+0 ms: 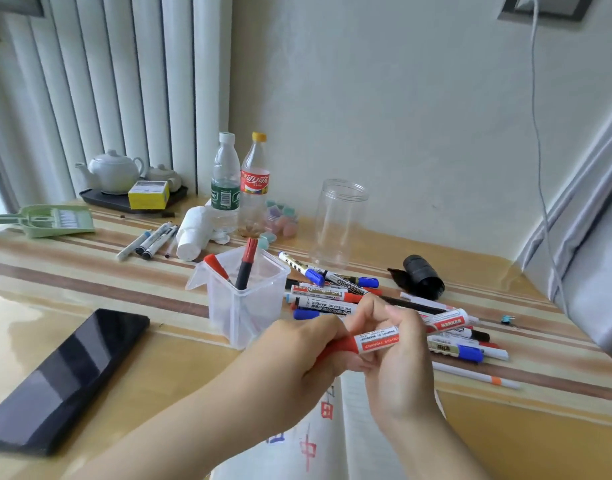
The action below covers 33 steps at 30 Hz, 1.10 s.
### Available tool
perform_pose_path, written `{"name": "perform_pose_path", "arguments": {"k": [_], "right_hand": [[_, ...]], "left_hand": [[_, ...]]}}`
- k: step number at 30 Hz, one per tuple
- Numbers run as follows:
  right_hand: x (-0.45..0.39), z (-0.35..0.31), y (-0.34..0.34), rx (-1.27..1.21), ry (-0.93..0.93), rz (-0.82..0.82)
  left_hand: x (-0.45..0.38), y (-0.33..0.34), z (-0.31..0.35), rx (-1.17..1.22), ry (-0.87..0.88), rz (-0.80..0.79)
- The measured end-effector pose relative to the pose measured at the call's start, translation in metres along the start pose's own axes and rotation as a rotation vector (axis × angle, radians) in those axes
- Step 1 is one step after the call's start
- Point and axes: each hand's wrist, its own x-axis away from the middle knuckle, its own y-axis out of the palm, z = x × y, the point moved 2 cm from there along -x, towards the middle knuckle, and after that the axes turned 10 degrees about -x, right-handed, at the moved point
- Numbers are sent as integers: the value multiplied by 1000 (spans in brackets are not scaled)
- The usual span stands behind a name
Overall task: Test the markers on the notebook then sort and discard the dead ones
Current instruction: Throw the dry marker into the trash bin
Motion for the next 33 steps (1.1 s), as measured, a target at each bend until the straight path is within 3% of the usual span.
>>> {"name": "perform_pose_path", "arguments": {"k": [9, 15, 20, 27, 30, 33], "right_hand": [[0, 33, 49, -160, 69, -66], [3, 42, 88, 78, 176, -218], [15, 66, 171, 72, 235, -538], [85, 118, 306, 59, 480, -884], [127, 155, 346, 122, 552, -985], [167, 205, 367, 251, 601, -1038]], "left_hand": [[32, -24, -25, -94, -106, 21], [64, -55, -44, -117, -226, 54], [121, -123, -72, -161, -469, 249], [295, -248, -64, -335, -938, 715], [384, -267, -49, -341, -1153, 843], [465, -256, -40, -359, -1375, 865]]}}
